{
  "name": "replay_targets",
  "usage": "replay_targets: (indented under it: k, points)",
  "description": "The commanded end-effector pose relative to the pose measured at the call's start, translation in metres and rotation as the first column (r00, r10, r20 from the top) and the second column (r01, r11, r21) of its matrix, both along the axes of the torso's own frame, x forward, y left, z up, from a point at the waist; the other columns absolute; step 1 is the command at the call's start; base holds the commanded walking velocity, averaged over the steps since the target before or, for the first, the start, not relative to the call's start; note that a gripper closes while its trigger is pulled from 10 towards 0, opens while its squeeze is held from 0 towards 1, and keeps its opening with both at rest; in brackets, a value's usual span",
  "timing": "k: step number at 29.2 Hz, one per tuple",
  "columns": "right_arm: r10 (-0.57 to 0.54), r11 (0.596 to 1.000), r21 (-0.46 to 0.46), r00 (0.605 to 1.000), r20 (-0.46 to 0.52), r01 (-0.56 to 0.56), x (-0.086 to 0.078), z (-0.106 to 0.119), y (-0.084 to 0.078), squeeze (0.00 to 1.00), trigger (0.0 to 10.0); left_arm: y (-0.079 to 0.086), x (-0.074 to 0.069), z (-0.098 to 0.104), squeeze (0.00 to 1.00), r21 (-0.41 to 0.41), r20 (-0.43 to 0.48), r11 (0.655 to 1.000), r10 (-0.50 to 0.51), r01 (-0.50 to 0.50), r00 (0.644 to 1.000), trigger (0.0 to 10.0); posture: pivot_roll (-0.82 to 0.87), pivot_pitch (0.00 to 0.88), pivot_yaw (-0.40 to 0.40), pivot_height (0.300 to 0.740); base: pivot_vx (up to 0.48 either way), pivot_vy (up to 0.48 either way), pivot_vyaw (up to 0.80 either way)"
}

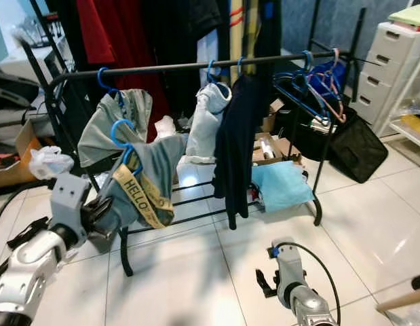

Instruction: Hang hanger

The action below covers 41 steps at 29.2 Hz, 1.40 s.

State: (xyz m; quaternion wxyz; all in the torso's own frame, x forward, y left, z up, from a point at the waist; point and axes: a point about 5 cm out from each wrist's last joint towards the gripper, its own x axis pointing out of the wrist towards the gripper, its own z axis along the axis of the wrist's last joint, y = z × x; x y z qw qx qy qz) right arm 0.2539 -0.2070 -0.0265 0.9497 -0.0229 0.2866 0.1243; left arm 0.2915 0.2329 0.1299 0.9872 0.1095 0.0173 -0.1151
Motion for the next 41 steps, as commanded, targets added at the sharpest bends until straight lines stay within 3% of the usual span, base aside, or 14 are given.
replay_targets:
  k: [1, 2, 4, 6, 10, 11, 13, 14, 16, 19, 23, 28, 33, 41]
  points:
    - [0.033, 0.995, 0.086, 0.987, 0.157, -0.047, 0.032, 0.036, -0.005, 0.00, 10.0, -0.001, 0.002, 0.006, 0.00, 0.023, -0.002, 1.000, 0.002, -0.002, 1.000, 10.0, -0.07, 0.004, 0.013, 0.740, 0.000, 0.000, 0.00]
    - [0.067, 0.985, 0.134, 0.958, 0.280, -0.108, 0.055, 0.073, -0.014, 0.00, 10.0, -0.003, 0.004, 0.011, 0.00, 0.028, 0.000, 1.000, -0.012, 0.012, 1.000, 10.0, -0.07, 0.004, 0.014, 0.740, 0.000, 0.000, 0.00]
    - [0.067, 0.985, 0.134, 0.958, 0.280, -0.108, 0.055, 0.073, -0.014, 0.00, 10.0, -0.003, 0.004, 0.011, 0.00, 0.028, 0.000, 1.000, -0.012, 0.012, 1.000, 10.0, -0.07, 0.004, 0.014, 0.740, 0.000, 0.000, 0.00]
    - [0.202, 0.929, 0.192, 0.868, 0.453, -0.316, 0.077, 0.137, -0.015, 0.00, 10.0, -0.008, 0.008, 0.022, 0.00, 0.045, 0.007, 0.998, -0.035, 0.034, 0.999, 10.0, -0.07, 0.005, 0.015, 0.740, 0.000, 0.000, 0.00]
    - [0.265, 0.888, 0.209, 0.827, 0.495, -0.410, 0.076, 0.153, -0.008, 0.00, 10.0, -0.011, 0.009, 0.028, 0.00, 0.046, 0.009, 0.998, -0.042, 0.041, 0.999, 10.0, -0.07, 0.005, 0.015, 0.740, 0.000, 0.000, 0.00]
    - [0.330, 0.821, 0.228, 0.762, 0.557, -0.523, 0.074, 0.178, 0.004, 0.00, 10.0, -0.017, 0.011, 0.035, 0.00, 0.047, 0.016, 0.997, -0.065, 0.064, 0.998, 10.0, -0.07, 0.007, 0.017, 0.740, 0.000, 0.000, 0.00]
    - [0.330, 0.821, 0.228, 0.762, 0.557, -0.523, 0.074, 0.178, 0.004, 0.00, 10.0, -0.017, 0.011, 0.035, 0.00, 0.047, 0.016, 0.997, -0.065, 0.064, 0.998, 10.0, -0.07, 0.007, 0.017, 0.740, 0.000, 0.000, 0.00]
    - [0.383, 0.759, 0.224, 0.697, 0.606, -0.612, 0.069, 0.197, 0.014, 0.00, 10.0, -0.025, 0.013, 0.043, 0.00, 0.039, 0.022, 0.996, -0.085, 0.084, 0.996, 10.0, -0.07, 0.006, 0.018, 0.740, 0.000, 0.000, 0.00]
    - [0.383, 0.759, 0.224, 0.697, 0.606, -0.612, 0.069, 0.197, 0.014, 0.00, 10.0, -0.025, 0.013, 0.043, 0.00, 0.039, 0.022, 0.996, -0.085, 0.084, 0.996, 10.0, -0.07, 0.006, 0.018, 0.740, 0.000, 0.000, 0.00]
    - [0.437, 0.671, 0.201, 0.599, 0.671, -0.714, 0.064, 0.226, 0.031, 0.00, 10.0, -0.047, 0.014, 0.059, 0.00, 0.024, 0.030, 0.991, -0.134, 0.133, 0.991, 10.0, -0.07, 0.008, 0.016, 0.740, 0.000, 0.000, 0.00]
    - [0.455, 0.645, 0.165, 0.549, 0.701, -0.746, 0.064, 0.238, 0.041, 0.00, 10.0, -0.063, 0.013, 0.071, 0.00, 0.010, 0.022, 0.984, -0.176, 0.176, 0.984, 10.0, -0.07, 0.008, 0.015, 0.740, 0.000, 0.000, 0.00]
    - [0.434, 0.701, 0.117, 0.551, 0.713, -0.703, 0.073, 0.250, 0.045, 0.00, 10.0, -0.076, 0.009, 0.083, 0.00, 0.013, -0.007, 0.978, -0.209, 0.210, 0.978, 10.0, -0.07, 0.009, 0.015, 0.740, 0.000, 0.000, 0.00]
    - [0.435, 0.704, 0.118, 0.557, 0.708, -0.700, 0.073, 0.251, 0.046, 0.00, 10.0, -0.079, 0.007, 0.085, 0.00, 0.011, -0.013, 0.976, -0.217, 0.217, 0.976, 10.0, -0.06, 0.008, 0.014, 0.740, 0.000, 0.000, 0.00]
    - [0.383, 0.776, 0.135, 0.630, 0.676, -0.616, 0.078, 0.256, 0.050, 0.00, 10.0, -0.096, -0.002, 0.101, 0.00, -0.016, -0.030, 0.965, -0.261, 0.261, 0.965, 10.0, -0.06, 0.006, 0.012, 0.740, 0.000, 0.000, 0.00]
